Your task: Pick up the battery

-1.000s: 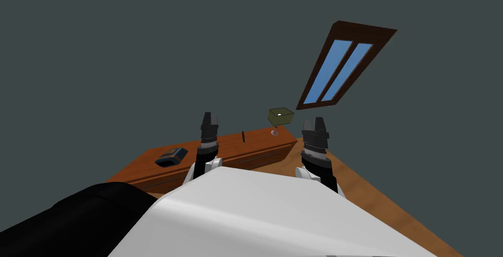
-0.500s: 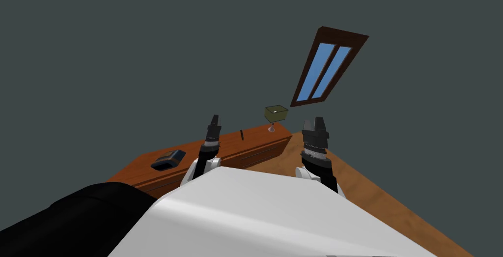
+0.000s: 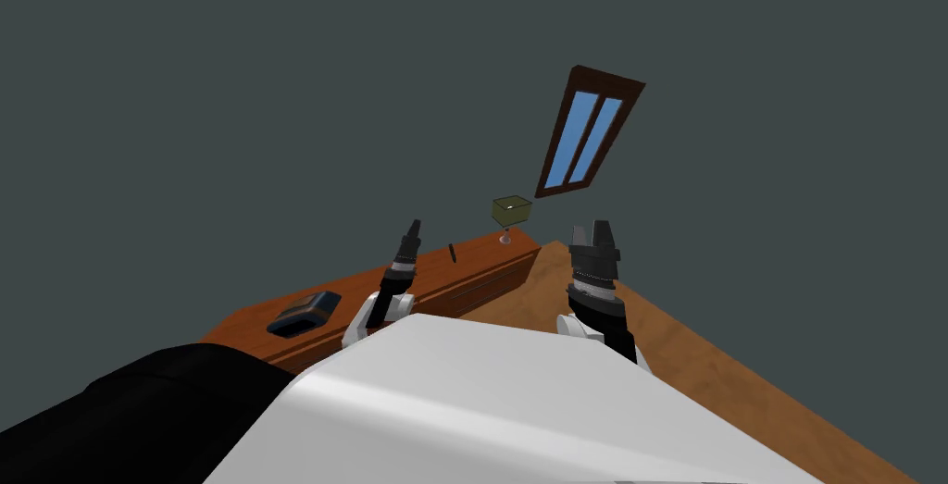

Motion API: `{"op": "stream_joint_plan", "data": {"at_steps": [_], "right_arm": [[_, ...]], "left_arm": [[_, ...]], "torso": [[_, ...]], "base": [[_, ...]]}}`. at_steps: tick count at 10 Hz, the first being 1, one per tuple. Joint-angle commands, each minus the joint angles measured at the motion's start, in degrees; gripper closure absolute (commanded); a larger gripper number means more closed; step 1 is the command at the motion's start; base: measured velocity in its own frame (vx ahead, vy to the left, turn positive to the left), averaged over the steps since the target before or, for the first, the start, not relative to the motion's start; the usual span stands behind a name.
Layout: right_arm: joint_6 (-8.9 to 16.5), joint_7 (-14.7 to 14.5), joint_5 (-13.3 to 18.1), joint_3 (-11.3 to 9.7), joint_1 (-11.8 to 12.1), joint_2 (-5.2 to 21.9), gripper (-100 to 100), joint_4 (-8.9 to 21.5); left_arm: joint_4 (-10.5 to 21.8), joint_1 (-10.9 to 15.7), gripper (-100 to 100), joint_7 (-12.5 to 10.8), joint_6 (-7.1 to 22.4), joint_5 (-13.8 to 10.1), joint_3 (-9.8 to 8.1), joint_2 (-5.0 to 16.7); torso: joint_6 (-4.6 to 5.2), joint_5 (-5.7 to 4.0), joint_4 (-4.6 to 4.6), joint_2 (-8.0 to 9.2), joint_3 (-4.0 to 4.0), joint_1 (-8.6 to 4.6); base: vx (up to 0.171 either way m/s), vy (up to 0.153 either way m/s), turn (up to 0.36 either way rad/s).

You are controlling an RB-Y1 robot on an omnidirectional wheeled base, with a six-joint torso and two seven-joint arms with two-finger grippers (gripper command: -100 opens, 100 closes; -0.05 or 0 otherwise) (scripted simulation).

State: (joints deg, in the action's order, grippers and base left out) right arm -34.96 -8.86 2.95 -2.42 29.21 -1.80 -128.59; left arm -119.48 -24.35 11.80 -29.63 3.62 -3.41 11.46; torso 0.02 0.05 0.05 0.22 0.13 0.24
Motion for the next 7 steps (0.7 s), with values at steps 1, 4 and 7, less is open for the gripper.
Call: {"op": "stream_joint_plan", "data": {"at_steps": [1, 4, 7], "right_arm": [[0.0, 0.0, 0.0, 0.0, 0.0, 0.0, 0, 0.0], [0.0, 0.0, 0.0, 0.0, 0.0, 0.0, 0, 0.0], [0.0, 0.0, 0.0, 0.0, 0.0, 0.0, 0, 0.0]], "left_arm": [[2.6, 1.0, -100, 0.6, 0.6, -0.2, 0.23, 0.6], [8.0, 3.4, -100, 1.6, 3.2, -1.7, 0.18, 3.3], [13.2, 5.9, -100, 2.9, 6.3, -3.6, 0.27, 6.0]], "torso": [[0.0, 0.0, 0.0, 0.0, 0.0, 0.0], [0.0, 0.0, -0.01, -0.03, -0.02, -0.02], [-0.05, -0.01, -0.03, -0.16, -0.09, -0.06]], "base": [[-0.049, 0.036, -0.087], [-0.054, 0.036, -0.196], [-0.034, 0.025, -0.173]]}}
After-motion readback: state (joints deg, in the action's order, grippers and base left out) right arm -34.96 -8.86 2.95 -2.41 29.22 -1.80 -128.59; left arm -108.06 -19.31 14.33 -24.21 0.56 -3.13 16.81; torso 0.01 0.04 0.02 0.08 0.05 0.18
